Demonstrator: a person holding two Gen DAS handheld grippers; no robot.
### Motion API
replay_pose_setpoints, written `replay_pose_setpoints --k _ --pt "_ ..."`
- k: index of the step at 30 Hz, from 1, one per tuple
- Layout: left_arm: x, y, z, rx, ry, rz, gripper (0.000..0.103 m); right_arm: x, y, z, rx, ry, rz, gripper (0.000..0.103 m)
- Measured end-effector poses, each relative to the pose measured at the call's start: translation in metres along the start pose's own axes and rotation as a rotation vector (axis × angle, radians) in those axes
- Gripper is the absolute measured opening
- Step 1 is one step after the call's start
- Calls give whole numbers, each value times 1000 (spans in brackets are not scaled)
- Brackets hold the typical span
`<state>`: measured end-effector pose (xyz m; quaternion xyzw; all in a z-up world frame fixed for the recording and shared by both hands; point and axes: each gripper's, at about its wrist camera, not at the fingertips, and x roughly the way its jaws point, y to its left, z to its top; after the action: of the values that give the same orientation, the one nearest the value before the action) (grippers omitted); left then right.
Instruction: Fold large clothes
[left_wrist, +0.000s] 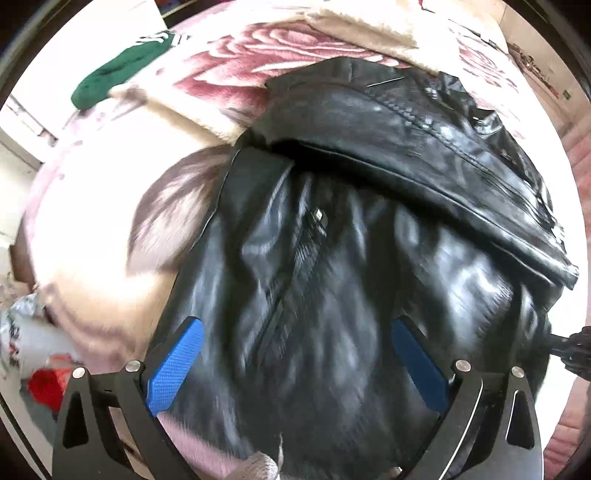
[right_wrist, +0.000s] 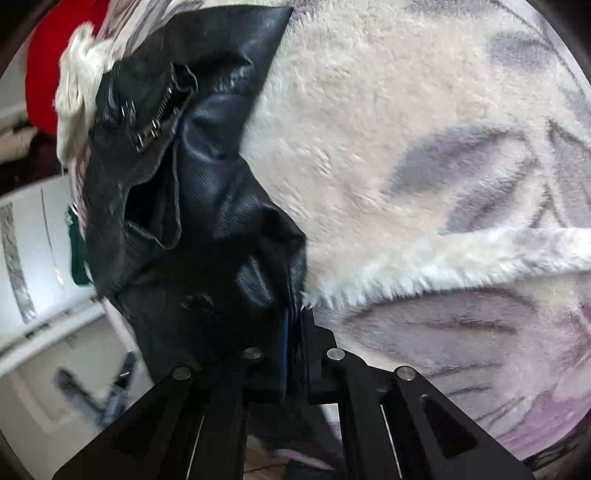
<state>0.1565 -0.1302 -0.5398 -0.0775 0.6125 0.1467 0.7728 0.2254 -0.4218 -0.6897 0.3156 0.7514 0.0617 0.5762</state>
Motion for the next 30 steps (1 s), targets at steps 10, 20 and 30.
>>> replay_pose_setpoints --k 10,20,30 --pt "-21 -149 -96 277 103 -155 103 -58 -42 15 -69 108 137 66" --pt "16 -224 -144 417 95 -171 11 -69 -59 96 -78 86 374 84" --pt "-49 -172 -123 353 -41 -230 7 13 22 131 -104 164 505 69"
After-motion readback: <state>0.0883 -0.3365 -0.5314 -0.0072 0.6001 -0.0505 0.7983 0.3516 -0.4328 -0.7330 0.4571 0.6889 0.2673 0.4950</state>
